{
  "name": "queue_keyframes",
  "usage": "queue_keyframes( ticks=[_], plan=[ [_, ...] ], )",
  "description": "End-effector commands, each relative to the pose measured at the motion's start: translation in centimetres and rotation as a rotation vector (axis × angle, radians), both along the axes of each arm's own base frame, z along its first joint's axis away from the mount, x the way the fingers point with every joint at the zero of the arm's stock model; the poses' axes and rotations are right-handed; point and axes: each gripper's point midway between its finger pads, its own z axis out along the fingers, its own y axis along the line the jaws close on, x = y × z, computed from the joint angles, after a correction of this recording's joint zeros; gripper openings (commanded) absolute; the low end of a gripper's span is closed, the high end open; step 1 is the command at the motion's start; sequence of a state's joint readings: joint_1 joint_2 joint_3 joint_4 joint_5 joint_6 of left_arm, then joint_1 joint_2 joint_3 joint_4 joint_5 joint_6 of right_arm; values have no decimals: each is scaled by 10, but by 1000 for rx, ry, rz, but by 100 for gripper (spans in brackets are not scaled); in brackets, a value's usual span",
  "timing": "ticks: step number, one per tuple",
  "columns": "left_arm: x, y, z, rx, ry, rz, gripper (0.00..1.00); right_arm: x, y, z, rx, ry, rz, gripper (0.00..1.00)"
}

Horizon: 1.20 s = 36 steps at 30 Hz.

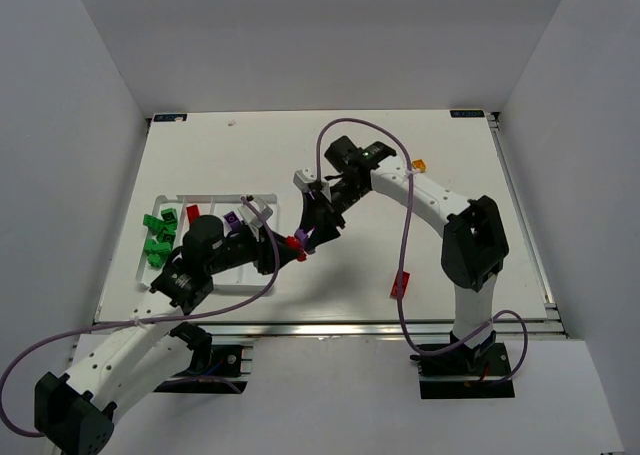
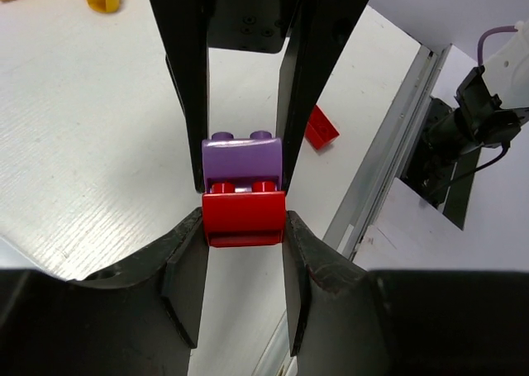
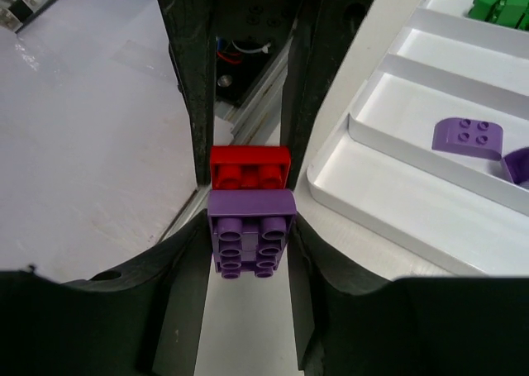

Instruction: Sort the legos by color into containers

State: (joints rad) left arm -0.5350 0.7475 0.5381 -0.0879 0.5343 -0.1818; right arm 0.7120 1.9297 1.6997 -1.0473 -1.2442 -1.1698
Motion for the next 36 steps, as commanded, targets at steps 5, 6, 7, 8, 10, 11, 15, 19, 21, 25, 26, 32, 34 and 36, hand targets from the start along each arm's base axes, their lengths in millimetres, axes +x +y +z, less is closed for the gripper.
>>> queue_keyframes(
  ticks=[5, 6, 7, 8, 10, 11, 15, 19, 21, 25, 26, 32, 34, 36],
  plan=[
    [1, 19, -9, 58, 30, 96, 0, 32, -23, -1, -45, -45, -83, 5],
    [1, 20, -8, 54, 29, 106, 0, 33, -23, 0, -42, -48, -87, 5],
    [2, 21, -9, 49, 33, 115, 0, 34, -23, -1, -45, -46, -91, 5],
    [2, 22, -11, 48, 42, 125, 0, 34, -24, -2, -49, -49, -94, 5],
    [6, 28, -13, 48, 64, 185, 0, 38, -23, -2, -58, -56, -110, 5],
    [9, 31, -12, 49, 75, 217, 0, 41, -24, -4, -70, -69, -122, 5],
    [46, 86, -23, 128, 211, 668, 0, 52, -22, -8, -96, -106, -190, 5],
    [56, 128, -49, 255, 418, 955, 0, 69, -16, -5, -97, -154, -285, 3],
    [61, 141, -52, 286, 485, 1037, 0, 73, -16, -2, -115, -147, -324, 2],
    [71, 195, -59, 265, 685, 1255, 0, 74, -13, 1, -117, -142, -358, 1],
    [73, 202, -64, 271, 714, 1271, 0, 75, -11, 2, -109, -149, -363, 1],
    [79, 258, -76, 357, 813, 1452, 0, 69, -11, -2, -117, -127, -383, 1],
    [83, 265, -86, 412, 843, 1465, 0, 69, -10, -3, -119, -123, -389, 1],
    [93, 270, -89, 444, 842, 1472, 0, 68, -9, -4, -119, -122, -391, 1]
  ],
)
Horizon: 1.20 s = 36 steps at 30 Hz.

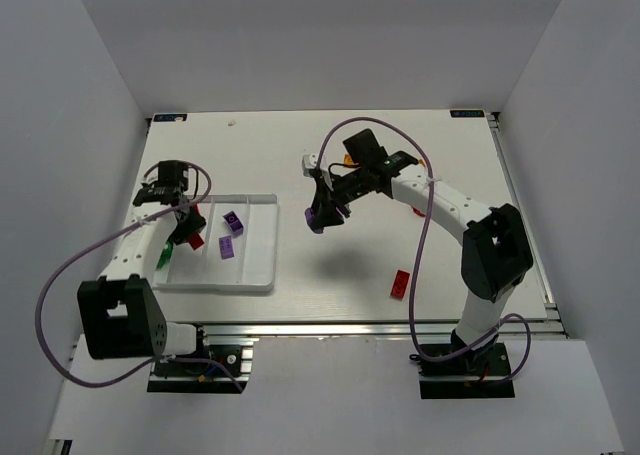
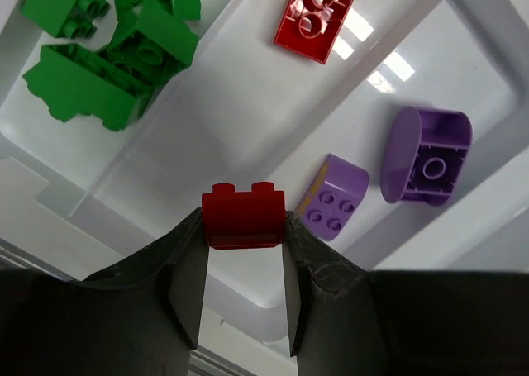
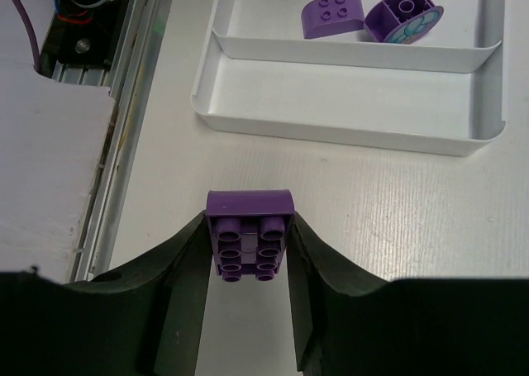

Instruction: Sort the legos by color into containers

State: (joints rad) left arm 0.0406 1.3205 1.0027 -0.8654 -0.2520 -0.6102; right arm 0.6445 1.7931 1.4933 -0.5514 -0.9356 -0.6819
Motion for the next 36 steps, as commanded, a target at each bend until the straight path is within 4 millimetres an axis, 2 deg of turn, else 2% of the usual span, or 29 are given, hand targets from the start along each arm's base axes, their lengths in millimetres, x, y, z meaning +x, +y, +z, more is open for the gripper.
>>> queue_keyframes(
  ticks=[1, 5, 6, 7, 8, 10, 11, 14, 15, 18, 19, 21, 22, 24, 25, 26, 28, 30, 31, 32, 36],
  plan=[
    [11, 14, 8, 62, 13, 13, 0, -2, 5, 16, 32, -30, -14, 1],
    [21, 29, 7, 135, 31, 36, 1, -3, 8, 16, 33, -32, -15, 1],
    [24, 30, 4, 142, 44, 27, 5, -3, 9, 16, 32, -34, -17, 1],
    [25, 30, 2, 143, 51, 24, 11, -2, 12, 17, 38, -42, -18, 2],
    [26, 31, 2, 143, 52, 22, 31, -3, 14, 16, 35, -37, -20, 2],
    [28, 29, -1, 136, 63, 12, 52, -3, 19, 16, 39, -43, -19, 3],
    [28, 27, -1, 129, 61, 8, 70, -4, 21, 16, 39, -34, -21, 3],
    [30, 21, 6, 97, 34, -9, 90, -6, 31, 14, 31, -30, -40, 3],
    [31, 19, 9, 86, 23, -15, 92, -13, 38, 16, 35, -28, -29, 4],
    [33, 12, 28, 57, -40, -38, 97, -27, 55, 15, 39, -1, -36, 5],
    [31, 12, 42, 59, -86, -38, 97, -30, 60, 15, 46, 8, -34, 5],
    [28, 12, 58, 62, -138, -36, 98, -37, 76, 15, 65, 48, -49, 6],
    [24, 11, 77, 63, -208, -24, 98, -34, 87, 17, 89, 32, -67, 7],
    [16, 15, 94, 81, -273, 6, 98, -37, 106, 15, 87, 41, -124, 8],
    [8, 16, 111, 82, -339, 29, 98, -36, 117, 14, 106, 38, -132, 8],
    [4, 17, 120, 87, -371, 43, 98, -39, 128, 17, 130, 37, -134, 9],
    [-10, 20, 129, 93, -411, 77, 98, -43, 145, 22, 150, 102, -158, 9],
    [-24, 20, 145, 83, -485, 111, 98, -43, 166, 13, 153, 183, -212, 11],
    [-30, 20, 144, 83, -489, 120, 98, -41, 176, 21, 176, 197, -222, 11],
    [-38, 20, 152, 88, -525, 118, 98, -39, 187, 7, 159, 224, -246, 11],
    [-57, 26, 164, 134, -556, 113, 98, -29, 220, 1, 177, 290, -305, 12]
  ],
)
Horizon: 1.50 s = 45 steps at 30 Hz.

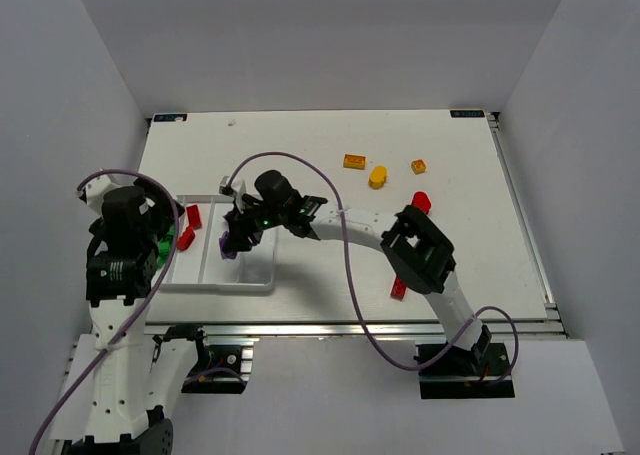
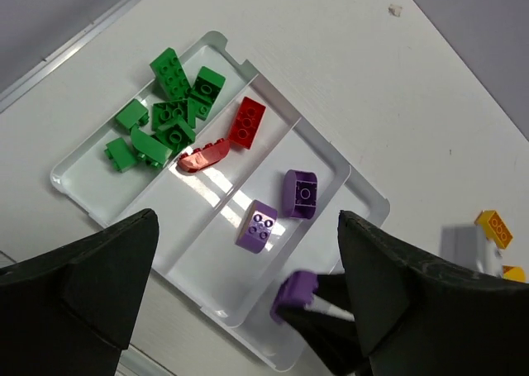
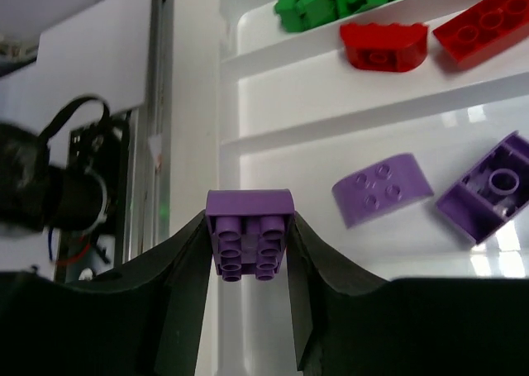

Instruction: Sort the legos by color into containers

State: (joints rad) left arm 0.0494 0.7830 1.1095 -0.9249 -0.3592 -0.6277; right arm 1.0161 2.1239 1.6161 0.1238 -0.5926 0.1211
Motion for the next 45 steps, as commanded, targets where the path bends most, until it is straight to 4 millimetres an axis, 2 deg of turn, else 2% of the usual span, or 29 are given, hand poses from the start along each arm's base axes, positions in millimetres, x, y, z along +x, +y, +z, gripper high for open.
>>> queue_keyframes(
  ticks=[1, 4, 6, 7, 8, 12, 13, 15, 17, 18, 19, 20, 21, 22, 23, 24, 25, 26, 27, 28, 29, 30, 31, 32, 33, 35, 40, 43, 45],
  plan=[
    [-17, 8, -3, 35, 34, 30, 98, 22, 40, 41, 126, 21, -114, 13],
    [-22, 9, 3, 47, 41, 29, 98, 21, 56, 24, 103, -12, -108, 22],
    [-23, 8, 4, 44, 40, 28, 98, 16, 59, 15, 84, -37, -95, 33],
    [-24, 7, 4, 39, 33, 25, 98, 14, 57, 6, 59, -36, -95, 39],
    [-24, 5, 4, 29, 28, 20, 98, 13, 54, -4, 38, -47, -97, 52],
    [-22, -2, 5, -2, -10, -7, 98, 10, 44, -19, 7, -84, -77, 74],
    [-21, -4, 6, -10, -23, -18, 98, 9, 42, -17, 8, -94, -65, 83],
    [-16, -14, 5, -37, -39, -68, 98, 10, 40, -12, 14, -127, -49, 89],
    [-12, -22, 9, -49, -73, -119, 98, 14, 35, -4, 21, -157, -44, 90],
    [-6, -32, 12, -67, -107, -169, 98, 18, 31, 11, 42, -218, -31, 90],
    [-2, -37, 23, -72, -163, -199, 98, 28, 23, 17, 39, -259, -44, 89],
    [-2, -42, 19, -86, -159, -225, 98, 35, 16, 24, 39, -306, -52, 89],
    [3, -52, 20, -110, -183, -279, 98, 41, 3, 40, 47, -401, -48, 89],
    [5, -59, 20, -126, -193, -311, 98, 56, -12, 45, 36, -442, -63, 90],
    [9, -65, 22, -141, -220, -344, 98, 57, -26, 45, 13, -452, -34, 90],
    [10, -80, 10, -201, -206, -406, 98, 66, -46, 56, -1, -511, -34, 89],
    [12, -87, 6, -230, -211, -436, 95, 61, -55, 57, -29, -508, -19, 89],
    [17, -94, 8, -251, -247, -466, 90, 99, -97, 48, -114, -469, -97, 89],
    [19, -101, 3, -303, -253, -483, 86, 115, -125, 63, -124, -474, -152, 82],
    [19, -112, -14, -357, -227, -527, 75, 49, -128, 70, 55, -338, 161, 78],
    [24, -116, -15, -381, -250, -544, 68, 34, -151, 77, 40, -326, 196, 74],
    [24, -121, -28, -433, -227, -541, 60, 29, -172, 75, 38, -333, 226, 67],
    [24, -127, -30, -460, -222, -570, 45, 21, -191, 53, 24, -438, 307, 64],
    [26, -130, -33, -478, -212, -579, 41, 10, -209, 59, 23, -517, 339, 62],
    [26, -133, -35, -489, -206, -586, 39, 5, -233, 46, -30, -531, 351, 62],
    [26, -138, -38, -487, -187, -610, 40, -10, -264, 31, -38, -631, 395, 62],
    [25, -149, -54, -402, -74, -673, 60, 0, -321, 5, -177, -696, 320, 81],
    [23, -169, -62, -345, -19, -723, 73, 1, -348, -8, -233, -780, 394, 86],
    [24, -178, -66, -333, -4, -735, 75, 1, -366, -19, -284, -818, 449, 86]
  ],
)
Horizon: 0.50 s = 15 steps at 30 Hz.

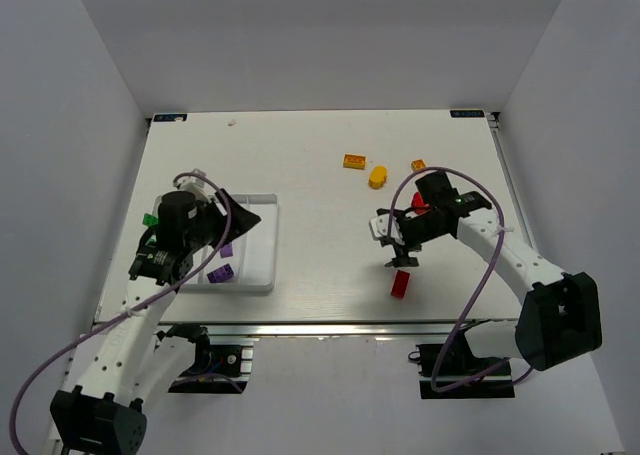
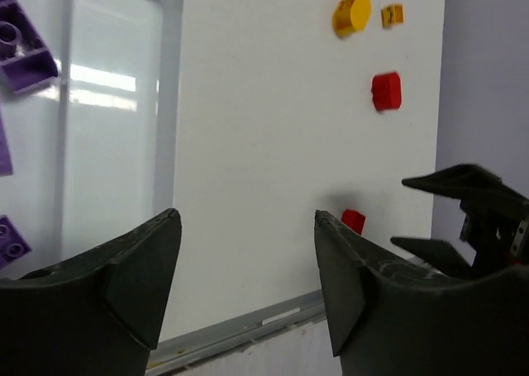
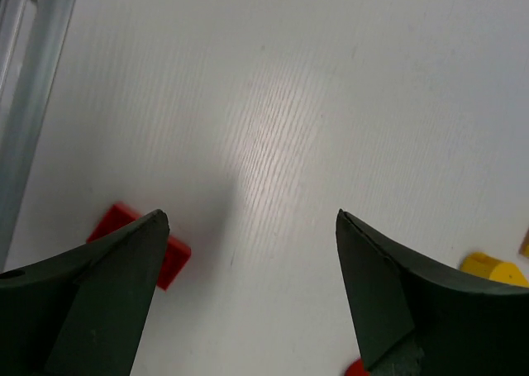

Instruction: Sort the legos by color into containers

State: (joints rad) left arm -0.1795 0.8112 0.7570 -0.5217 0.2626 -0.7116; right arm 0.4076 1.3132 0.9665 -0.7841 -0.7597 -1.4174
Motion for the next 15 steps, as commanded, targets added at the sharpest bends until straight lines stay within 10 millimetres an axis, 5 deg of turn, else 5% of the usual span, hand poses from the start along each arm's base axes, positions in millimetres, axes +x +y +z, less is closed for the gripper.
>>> queue_keyframes(
  ticks=[1, 8, 15],
  plan=[
    [4, -12, 2, 64, -24, -21, 76, -14, -31, -13, -106, -129, 177, 86],
    [2, -17, -1, 74, -39, 4, 79, -24, -64, -43, -287, -213, 456, 83],
    [-10, -7, -1, 81, -56, 34, 79, -23, -68, -57, -323, -217, 529, 81]
  ],
)
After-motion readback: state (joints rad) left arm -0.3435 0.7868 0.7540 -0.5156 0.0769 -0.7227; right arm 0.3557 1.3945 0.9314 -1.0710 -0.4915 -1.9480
